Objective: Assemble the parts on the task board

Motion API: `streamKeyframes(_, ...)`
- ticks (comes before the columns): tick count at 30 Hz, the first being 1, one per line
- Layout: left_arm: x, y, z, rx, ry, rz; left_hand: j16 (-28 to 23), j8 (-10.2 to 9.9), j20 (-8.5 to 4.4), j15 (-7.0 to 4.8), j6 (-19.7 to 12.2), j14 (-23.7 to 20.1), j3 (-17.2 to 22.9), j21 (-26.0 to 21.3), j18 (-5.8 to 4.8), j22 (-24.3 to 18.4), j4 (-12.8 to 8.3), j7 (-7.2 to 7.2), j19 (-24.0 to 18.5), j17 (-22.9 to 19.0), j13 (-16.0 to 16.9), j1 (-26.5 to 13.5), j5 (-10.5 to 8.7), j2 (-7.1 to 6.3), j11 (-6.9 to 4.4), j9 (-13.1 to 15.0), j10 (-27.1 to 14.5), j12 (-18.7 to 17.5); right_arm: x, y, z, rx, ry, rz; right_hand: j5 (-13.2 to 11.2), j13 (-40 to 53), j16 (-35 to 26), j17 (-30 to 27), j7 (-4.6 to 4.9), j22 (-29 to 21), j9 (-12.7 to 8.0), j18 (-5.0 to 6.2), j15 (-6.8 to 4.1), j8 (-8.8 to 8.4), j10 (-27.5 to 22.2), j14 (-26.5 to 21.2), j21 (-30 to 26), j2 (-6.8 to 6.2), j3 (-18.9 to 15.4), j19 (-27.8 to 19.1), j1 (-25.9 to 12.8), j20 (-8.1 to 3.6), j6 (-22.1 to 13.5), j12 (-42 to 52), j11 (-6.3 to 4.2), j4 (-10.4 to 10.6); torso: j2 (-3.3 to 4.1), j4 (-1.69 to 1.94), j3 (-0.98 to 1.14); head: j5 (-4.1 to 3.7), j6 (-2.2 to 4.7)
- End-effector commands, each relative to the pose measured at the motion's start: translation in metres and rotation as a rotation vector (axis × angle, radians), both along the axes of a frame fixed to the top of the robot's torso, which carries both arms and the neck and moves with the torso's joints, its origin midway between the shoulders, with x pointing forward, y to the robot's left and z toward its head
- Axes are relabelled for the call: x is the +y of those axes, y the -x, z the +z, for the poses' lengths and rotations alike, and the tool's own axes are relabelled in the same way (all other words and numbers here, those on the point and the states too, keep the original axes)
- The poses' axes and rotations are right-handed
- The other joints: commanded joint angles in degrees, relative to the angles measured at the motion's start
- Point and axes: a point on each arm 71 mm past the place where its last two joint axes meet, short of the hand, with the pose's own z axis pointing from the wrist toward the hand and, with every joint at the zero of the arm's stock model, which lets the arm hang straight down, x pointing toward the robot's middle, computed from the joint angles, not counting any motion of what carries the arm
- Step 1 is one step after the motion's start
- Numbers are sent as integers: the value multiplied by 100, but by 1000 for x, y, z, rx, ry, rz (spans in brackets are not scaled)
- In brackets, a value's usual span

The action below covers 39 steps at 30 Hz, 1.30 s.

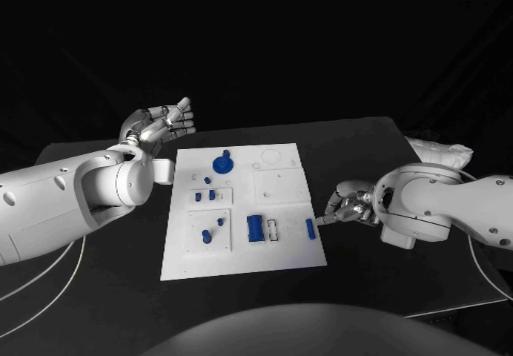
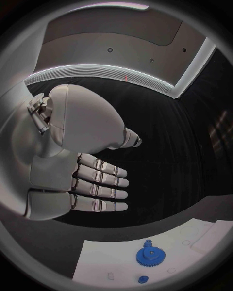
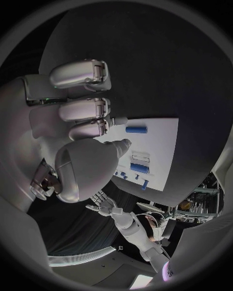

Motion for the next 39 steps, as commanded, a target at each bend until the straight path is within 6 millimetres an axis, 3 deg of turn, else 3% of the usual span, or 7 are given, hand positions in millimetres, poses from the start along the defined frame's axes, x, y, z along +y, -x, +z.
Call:
streamKeyframes(1, -1, 0, 1, -5, 11, -15, 36, 24, -2, -8, -45, -29, 29, -34, -23, -6, 6, 139, 6, -7, -3, -4, 33, 60, -4, -7, -22, 20, -1, -1, -4, -15, 84, 42, 16, 1506, 24, 1506, -2, 1509, 13, -38, 45, 59, 610, 608, 26, 7, 59, 610, -73, 33, 69, 27, 36, -9, 2, 7, 3, 2, 0)
streamKeyframes(20, 0, 1, 1, -3, 11, -13, 40, 27, -2, -8, -45, -30, 27, -34, -24, -10, 5, 139, 5, -12, -3, -5, 33, 61, -4, -6, -22, 24, 17, -4, -20, 1, 88, 84, -140, 1506, 24, 1506, -50, 1509, -11, -38, 23, 232, 610, 608, 26, -62, 234, 610, -13, 24, 279, 27, -3, -206, 5, 1, -4, 37, 0)
streamKeyframes(27, -1, 1, 1, -3, 13, -18, 44, 29, -2, -8, -45, -30, 25, -34, -24, -14, 6, 139, 4, -16, -3, -6, 33, 63, -4, -6, -22, 27, 19, -7, -22, 1, 89, 89, -396, 1506, 24, 1506, -120, 1509, -56, -38, -33, 294, 610, 608, 26, -132, 353, 610, 121, -22, 453, 27, -66, -395, 0, 5, 0, 36, 0)
streamKeyframes(39, 0, 1, 1, -3, 12, -16, 45, 30, -2, -8, -46, -31, 25, -34, -24, -16, 6, 139, 3, -18, -3, -6, 33, 64, -4, -6, -22, 28, 26, -11, -29, 17, 110, 97, -543, 1506, 24, 1506, -158, 1509, -100, -38, -74, 316, 610, 608, 26, -85, 439, 610, 107, -64, 577, 27, -103, -424, 0, 5, -1, 31, 0)
